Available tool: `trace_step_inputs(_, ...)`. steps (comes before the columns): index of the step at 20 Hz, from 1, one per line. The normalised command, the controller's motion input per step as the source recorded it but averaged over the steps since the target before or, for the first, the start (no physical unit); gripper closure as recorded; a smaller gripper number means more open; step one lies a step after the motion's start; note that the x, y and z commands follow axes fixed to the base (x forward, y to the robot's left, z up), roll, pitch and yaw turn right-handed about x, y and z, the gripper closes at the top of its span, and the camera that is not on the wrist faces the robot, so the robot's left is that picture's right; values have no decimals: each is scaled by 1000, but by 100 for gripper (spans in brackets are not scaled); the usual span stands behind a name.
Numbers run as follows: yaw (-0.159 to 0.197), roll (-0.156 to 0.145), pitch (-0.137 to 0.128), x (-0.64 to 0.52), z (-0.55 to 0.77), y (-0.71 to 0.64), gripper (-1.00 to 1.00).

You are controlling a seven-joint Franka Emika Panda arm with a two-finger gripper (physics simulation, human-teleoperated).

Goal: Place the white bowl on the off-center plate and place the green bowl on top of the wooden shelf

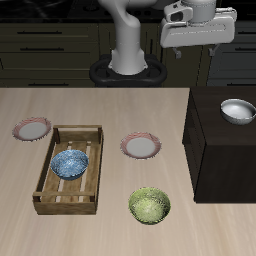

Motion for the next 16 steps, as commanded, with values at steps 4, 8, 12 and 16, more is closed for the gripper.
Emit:
trace_step_inputs(4,-7,-17,19,282,10,222,-100)
trace_step_inputs(8,-3,-18,4,329,56,181,-100)
trace_step_inputs(12,8,-38,-5,402,50,157,-100)
trace_step_inputs(16,-3,-26,14,437,12,34,-100)
